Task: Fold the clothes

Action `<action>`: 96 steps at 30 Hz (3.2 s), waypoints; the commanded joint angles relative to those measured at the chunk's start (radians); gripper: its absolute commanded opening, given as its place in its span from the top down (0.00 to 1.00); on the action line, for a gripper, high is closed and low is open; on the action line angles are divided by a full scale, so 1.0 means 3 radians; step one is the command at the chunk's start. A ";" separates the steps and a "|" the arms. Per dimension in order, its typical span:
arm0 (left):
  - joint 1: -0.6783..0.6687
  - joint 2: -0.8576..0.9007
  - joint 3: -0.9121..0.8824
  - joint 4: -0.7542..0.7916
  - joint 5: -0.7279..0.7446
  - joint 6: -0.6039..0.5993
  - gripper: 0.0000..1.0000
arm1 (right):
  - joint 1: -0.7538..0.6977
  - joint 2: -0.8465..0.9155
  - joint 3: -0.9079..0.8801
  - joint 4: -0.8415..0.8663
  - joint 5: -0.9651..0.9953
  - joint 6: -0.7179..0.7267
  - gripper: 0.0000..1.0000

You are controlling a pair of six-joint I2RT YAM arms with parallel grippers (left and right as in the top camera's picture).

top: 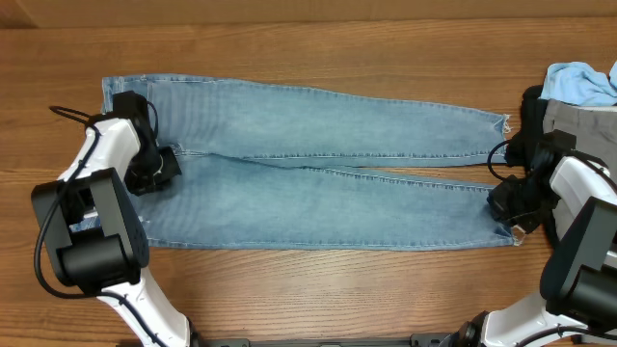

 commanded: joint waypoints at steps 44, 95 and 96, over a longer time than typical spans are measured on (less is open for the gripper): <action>0.1845 -0.1549 -0.1298 0.0449 0.0886 -0.0468 0.00 | -0.0635 -0.0453 -0.0753 0.0106 -0.0556 0.0340 0.31; 0.1843 -0.0829 -0.1354 0.0543 0.0477 -0.0281 0.02 | -0.0635 -0.0453 -0.0759 0.0385 -0.0535 0.0427 0.17; 0.1843 -0.0829 -0.1354 0.0544 0.0477 -0.0280 0.02 | -0.0635 -0.0453 -0.0760 0.0390 -0.0579 0.0427 0.18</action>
